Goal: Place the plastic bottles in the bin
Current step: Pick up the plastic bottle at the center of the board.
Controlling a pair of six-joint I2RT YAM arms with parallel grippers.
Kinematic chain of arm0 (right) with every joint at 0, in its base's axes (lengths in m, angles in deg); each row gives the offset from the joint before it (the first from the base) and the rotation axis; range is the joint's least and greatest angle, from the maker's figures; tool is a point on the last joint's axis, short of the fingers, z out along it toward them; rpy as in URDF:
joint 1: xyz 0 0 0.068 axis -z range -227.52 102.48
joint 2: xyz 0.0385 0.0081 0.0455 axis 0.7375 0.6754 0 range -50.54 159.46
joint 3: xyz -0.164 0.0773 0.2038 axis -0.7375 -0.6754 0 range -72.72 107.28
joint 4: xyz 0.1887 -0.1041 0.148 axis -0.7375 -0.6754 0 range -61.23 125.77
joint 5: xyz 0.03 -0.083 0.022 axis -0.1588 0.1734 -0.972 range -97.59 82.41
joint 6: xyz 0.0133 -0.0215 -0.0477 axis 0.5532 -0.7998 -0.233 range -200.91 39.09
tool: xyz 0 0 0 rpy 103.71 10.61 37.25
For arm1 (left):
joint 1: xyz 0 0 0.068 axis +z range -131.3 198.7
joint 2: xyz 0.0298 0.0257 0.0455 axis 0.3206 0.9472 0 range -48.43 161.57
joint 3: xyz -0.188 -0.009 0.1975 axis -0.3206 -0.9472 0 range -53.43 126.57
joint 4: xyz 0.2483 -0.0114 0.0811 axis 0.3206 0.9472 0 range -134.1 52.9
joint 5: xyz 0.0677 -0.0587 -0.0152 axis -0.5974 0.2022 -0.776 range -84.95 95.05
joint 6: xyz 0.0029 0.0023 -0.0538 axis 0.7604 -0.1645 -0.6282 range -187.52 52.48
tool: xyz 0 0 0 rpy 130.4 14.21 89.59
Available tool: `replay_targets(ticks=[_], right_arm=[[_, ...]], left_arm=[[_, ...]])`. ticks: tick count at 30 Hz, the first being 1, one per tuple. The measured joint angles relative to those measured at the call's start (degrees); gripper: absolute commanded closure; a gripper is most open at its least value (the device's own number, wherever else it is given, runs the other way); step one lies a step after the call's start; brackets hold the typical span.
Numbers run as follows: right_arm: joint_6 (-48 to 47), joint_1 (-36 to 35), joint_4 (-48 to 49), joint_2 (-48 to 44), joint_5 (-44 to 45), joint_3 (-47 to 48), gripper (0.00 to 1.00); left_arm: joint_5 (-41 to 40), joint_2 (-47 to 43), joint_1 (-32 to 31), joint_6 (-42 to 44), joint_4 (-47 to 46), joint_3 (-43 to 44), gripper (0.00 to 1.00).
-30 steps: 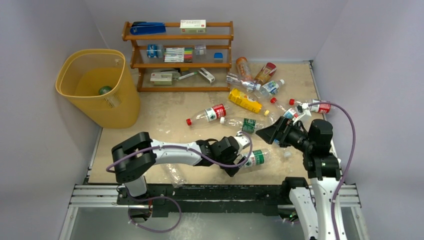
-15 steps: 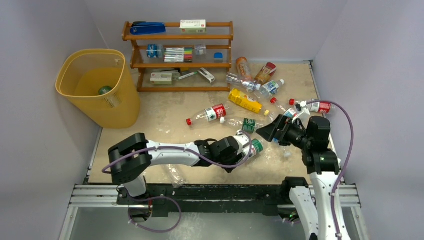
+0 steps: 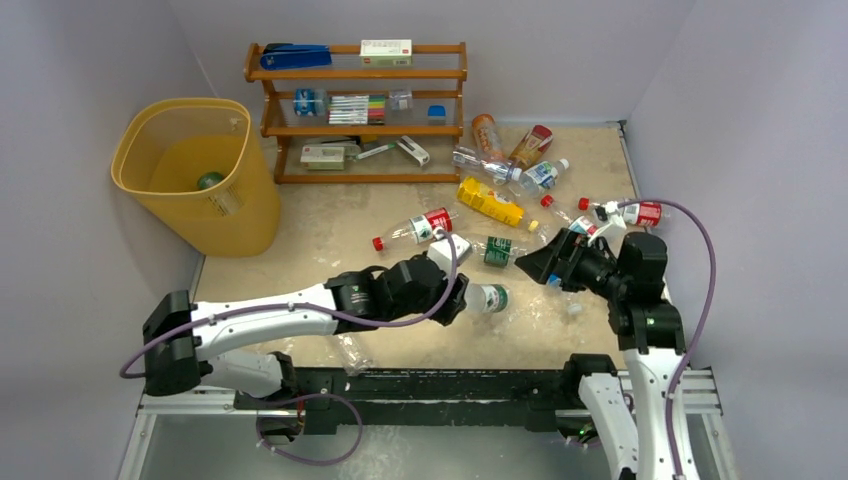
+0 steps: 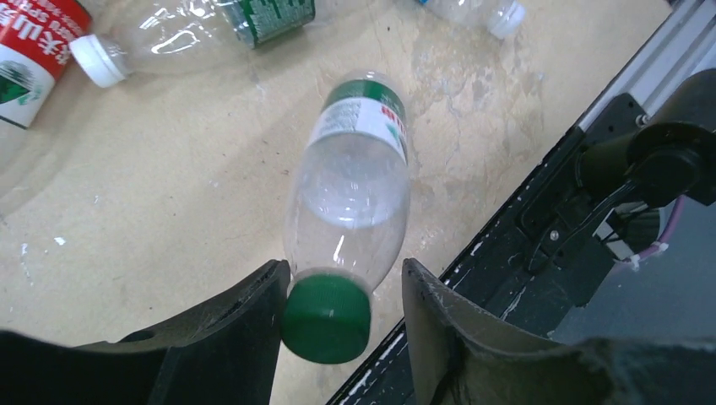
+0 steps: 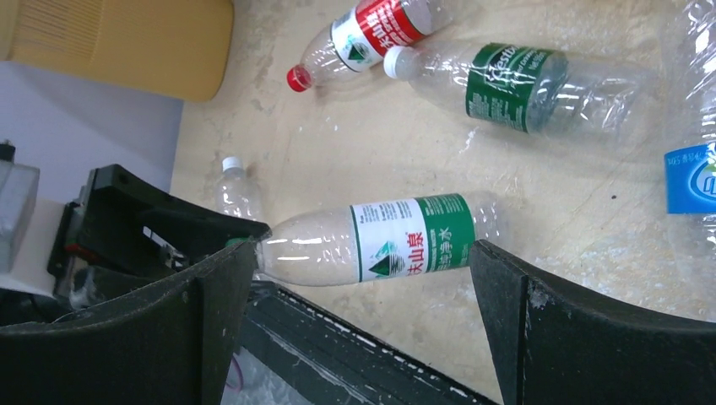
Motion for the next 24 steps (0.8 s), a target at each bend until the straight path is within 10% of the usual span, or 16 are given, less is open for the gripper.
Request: replay_targets(ticks=[24], right_arm=[[-0.3,0.0,1.4,-4.0,-4.7,-8.1,0.0]], left_arm=[[6.0,-2.9,2.2,-4.2,2.5,-6.3,0.2]])
